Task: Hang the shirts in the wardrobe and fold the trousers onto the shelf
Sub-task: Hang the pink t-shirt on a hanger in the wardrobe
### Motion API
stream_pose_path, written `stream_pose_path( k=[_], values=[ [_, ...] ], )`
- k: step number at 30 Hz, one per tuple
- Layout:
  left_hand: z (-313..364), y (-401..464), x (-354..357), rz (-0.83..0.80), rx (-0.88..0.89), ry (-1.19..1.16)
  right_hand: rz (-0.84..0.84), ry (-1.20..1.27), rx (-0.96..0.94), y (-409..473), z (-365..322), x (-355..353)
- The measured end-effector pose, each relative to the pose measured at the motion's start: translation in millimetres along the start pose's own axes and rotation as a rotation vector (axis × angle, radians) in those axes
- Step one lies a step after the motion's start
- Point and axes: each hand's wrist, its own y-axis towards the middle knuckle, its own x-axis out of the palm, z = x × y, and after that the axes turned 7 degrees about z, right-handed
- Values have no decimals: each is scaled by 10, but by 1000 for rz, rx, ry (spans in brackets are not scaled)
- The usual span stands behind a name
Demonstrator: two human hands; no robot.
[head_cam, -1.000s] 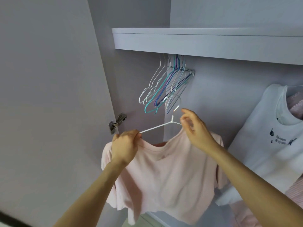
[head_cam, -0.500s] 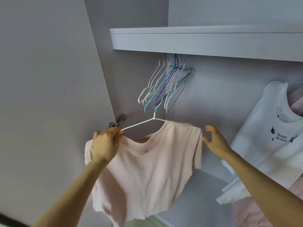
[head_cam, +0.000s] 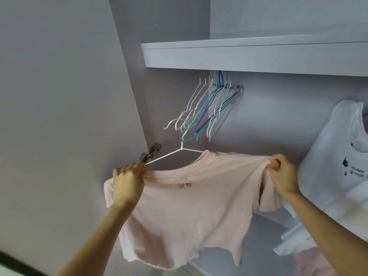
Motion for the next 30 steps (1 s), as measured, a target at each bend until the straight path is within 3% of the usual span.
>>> stream_pose_path(
  k=[2,5,7,10,12,13,16,18,21,25,30],
  values=[
    [86,24,57,-15,-66,-41,-7,-60,47,-101,12,-10],
    [178,45,146,-55,-73,-94,-338,-337,152,-208,79,-19],
    [185,52,170,-70,-44,-141,-315,-306,136,-239,40,-45],
    [218,73,196,-112,22,-207,-133,-131,-278,-225,-182,-93],
    [284,87,227,-134,70,-237,-211,-147,-570,-188,-276,-104],
    [322,95,239,-136,99,-253,-329,-194,-606,-183,-320,-130],
    [437,111,293,-151,176,-303,-665,-442,-478,-219,-271,-191],
    [502,117,388,-172,191,-309,-729,-450,-407,-288,-162,-246],
    [670,138,574,-275,141,-250,-613,-237,-296,-355,-38,-405],
    [1027,200,727,-383,112,-279,-619,-223,-133,-344,41,-640],
    [1532,288,689,-274,183,-382,-443,-250,271,-272,111,-802]
  ],
)
